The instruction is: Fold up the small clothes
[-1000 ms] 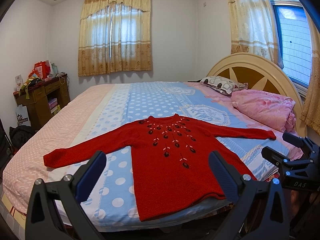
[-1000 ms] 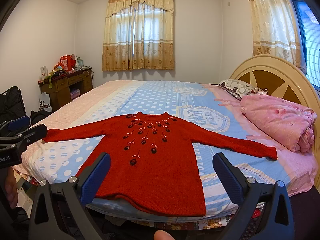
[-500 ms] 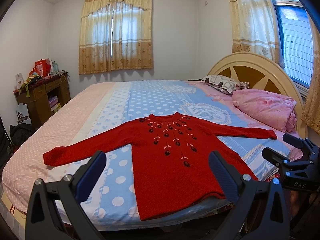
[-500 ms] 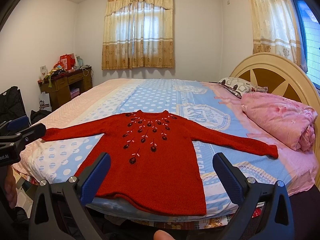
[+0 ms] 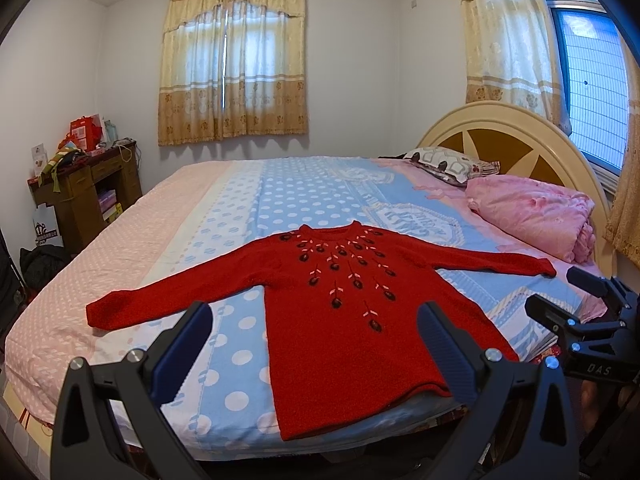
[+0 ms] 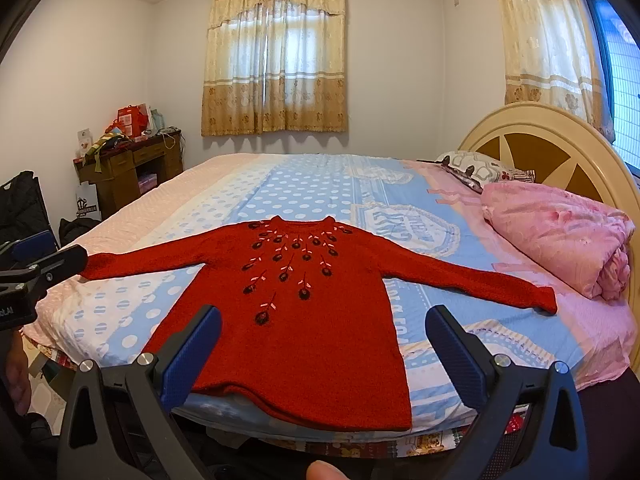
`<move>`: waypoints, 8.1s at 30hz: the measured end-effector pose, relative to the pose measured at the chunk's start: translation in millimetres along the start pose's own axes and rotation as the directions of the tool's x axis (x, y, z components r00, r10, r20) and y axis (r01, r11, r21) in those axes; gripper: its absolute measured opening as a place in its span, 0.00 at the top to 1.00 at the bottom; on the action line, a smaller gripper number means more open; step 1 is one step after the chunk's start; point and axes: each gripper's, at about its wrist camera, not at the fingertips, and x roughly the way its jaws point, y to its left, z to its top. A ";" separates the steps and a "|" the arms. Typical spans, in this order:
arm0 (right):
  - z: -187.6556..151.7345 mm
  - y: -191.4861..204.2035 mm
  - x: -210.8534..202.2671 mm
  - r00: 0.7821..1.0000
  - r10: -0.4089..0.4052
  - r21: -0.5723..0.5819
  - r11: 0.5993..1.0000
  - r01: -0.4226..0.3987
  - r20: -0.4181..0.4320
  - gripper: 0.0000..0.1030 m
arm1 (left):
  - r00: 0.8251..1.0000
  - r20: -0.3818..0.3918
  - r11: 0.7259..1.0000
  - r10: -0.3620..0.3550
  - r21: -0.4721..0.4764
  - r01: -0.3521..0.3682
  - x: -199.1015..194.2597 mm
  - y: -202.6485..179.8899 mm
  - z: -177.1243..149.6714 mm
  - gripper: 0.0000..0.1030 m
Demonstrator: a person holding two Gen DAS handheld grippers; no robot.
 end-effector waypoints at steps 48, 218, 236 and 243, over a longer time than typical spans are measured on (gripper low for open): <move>-45.3 -179.9 192.1 0.903 -0.221 0.230 0.920 0.319 -0.369 0.01 | 0.971 -0.222 0.987 0.082 0.152 -0.049 214.9 29.1 11.6 0.00; 18.5 -159.4 294.2 0.980 0.186 0.349 0.925 -0.151 -0.069 0.29 | 0.894 -0.418 0.947 -0.163 -0.320 0.023 352.4 105.0 12.6 0.96; 15.4 -161.9 300.3 0.979 0.172 0.357 0.926 -0.124 -0.106 0.28 | 0.896 -0.428 0.960 -0.121 -0.281 -0.005 349.9 110.1 -5.2 0.92; 42.9 -130.9 299.0 0.965 0.190 0.241 0.960 -0.144 -0.181 0.28 | 0.916 -0.399 0.972 -0.051 -0.229 -0.046 333.7 111.3 2.8 0.55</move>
